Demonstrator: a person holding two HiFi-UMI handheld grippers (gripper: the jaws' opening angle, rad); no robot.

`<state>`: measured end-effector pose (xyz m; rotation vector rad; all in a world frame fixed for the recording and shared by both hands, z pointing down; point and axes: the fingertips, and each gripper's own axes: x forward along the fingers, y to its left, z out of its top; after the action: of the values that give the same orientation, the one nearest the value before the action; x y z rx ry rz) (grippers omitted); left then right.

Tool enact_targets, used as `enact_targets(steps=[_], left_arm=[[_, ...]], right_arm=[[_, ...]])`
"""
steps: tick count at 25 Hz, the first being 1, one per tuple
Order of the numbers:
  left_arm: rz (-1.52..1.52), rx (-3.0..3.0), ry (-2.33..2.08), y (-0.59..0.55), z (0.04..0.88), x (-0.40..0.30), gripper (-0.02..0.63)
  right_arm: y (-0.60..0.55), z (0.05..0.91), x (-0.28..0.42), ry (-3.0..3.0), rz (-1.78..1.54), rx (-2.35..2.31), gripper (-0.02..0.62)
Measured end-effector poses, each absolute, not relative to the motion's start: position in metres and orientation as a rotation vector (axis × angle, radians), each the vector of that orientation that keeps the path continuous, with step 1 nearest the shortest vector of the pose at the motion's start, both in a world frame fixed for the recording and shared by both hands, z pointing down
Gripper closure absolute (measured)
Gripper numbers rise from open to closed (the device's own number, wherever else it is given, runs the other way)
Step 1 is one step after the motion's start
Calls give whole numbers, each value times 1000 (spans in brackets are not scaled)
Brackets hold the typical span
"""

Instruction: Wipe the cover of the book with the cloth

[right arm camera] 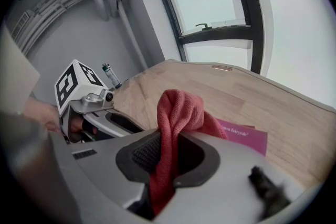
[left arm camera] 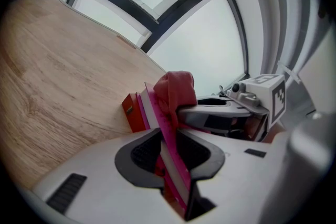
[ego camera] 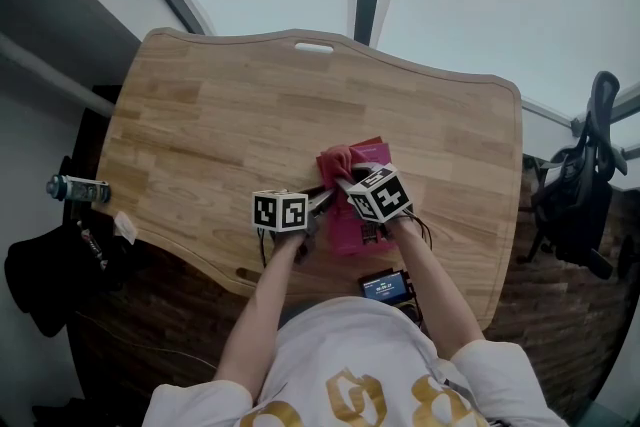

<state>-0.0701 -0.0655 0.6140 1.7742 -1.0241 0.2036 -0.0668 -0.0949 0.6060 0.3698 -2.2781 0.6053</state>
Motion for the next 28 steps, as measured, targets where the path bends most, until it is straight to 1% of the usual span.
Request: enact_targets(steps=[28], left_arm=[[188, 1780, -1033, -65, 613, -71, 508]], right_arm=[[-95, 605, -68, -2284, 601, 388, 526]])
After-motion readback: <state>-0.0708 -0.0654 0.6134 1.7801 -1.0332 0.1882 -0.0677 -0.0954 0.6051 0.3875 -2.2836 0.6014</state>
